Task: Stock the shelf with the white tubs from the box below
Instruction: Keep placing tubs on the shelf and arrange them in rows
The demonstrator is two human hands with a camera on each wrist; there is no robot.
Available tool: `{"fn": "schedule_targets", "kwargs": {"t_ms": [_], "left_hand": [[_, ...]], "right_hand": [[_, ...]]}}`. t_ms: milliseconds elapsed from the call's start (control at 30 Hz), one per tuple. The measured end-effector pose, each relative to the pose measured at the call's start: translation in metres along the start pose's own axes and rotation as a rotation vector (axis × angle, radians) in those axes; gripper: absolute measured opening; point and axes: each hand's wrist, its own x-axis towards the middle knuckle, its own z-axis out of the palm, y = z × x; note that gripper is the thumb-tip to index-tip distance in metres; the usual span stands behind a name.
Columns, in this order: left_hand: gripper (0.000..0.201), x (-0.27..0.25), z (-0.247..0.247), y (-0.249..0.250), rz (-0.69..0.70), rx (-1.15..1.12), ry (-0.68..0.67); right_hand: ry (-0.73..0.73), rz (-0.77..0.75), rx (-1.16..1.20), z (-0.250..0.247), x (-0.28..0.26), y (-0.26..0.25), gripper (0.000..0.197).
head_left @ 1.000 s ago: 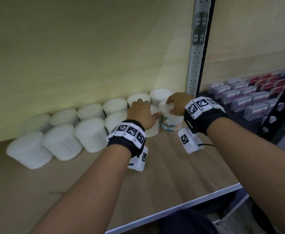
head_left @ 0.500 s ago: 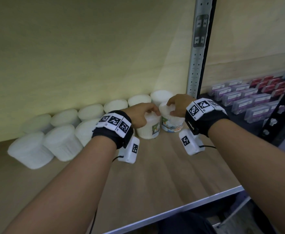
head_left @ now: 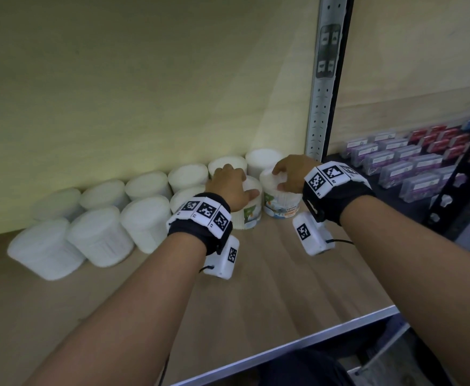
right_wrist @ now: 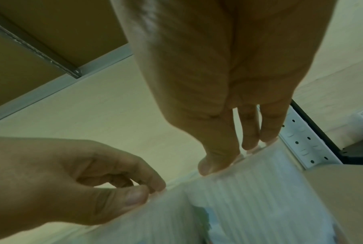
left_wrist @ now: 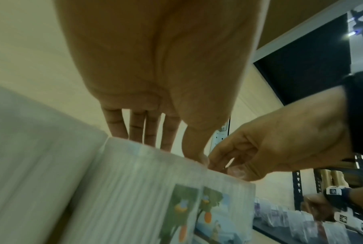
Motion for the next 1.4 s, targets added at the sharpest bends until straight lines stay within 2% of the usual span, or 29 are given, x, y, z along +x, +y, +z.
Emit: {"fn": "schedule_targets", "kwargs": {"t_ms": [167,300,367,467,533,600,700,967,1400], "left_hand": [[0.048,-0.003,-0.019,-0.005,0.117,-0.087,-0.188],[0.065,-0.008,-0.026,-0.006,0.144,-0.125,-0.282],[0.062,-0.009,-0.028,-0.005,0.112,-0.172,-0.248],[0.040,-0.007,-0.025,-0.003,0.028,-0.201,-0.013],[0.047,-0.007,-0.018,0.000,-0.040,-0.145,0.064],[0.058,-0.007,-0.011,0.003,-0.070,-0.047,0.027],[0.061,-0.008,-0.002,0.002,-0.048,0.027,0.014],[0.052,-0.011,-0.011,-0.005,0.021,-0.143,-0.044],[0.053,-0.027,-0.018,0.005,0.033,-0.086,-0.064]], "right_hand": [[0.007,0.002,0.000,-0.001,-0.001,0.000,0.047],[0.015,0.005,-0.012,-0.001,-0.001,-0.001,0.046],[0.026,0.005,-0.013,-0.001,-0.001,-0.001,0.044],[0.026,0.007,-0.011,0.001,-0.001,0.000,0.044],[0.020,0.011,-0.011,0.001,0.000,0.000,0.045],[0.014,0.010,-0.012,0.000,0.001,0.000,0.046],[0.007,0.011,-0.015,0.001,0.001,0.000,0.046],[0.014,0.014,-0.026,0.002,0.000,0.000,0.046],[-0.029,0.035,-0.064,-0.004,-0.017,-0.006,0.048]]}}
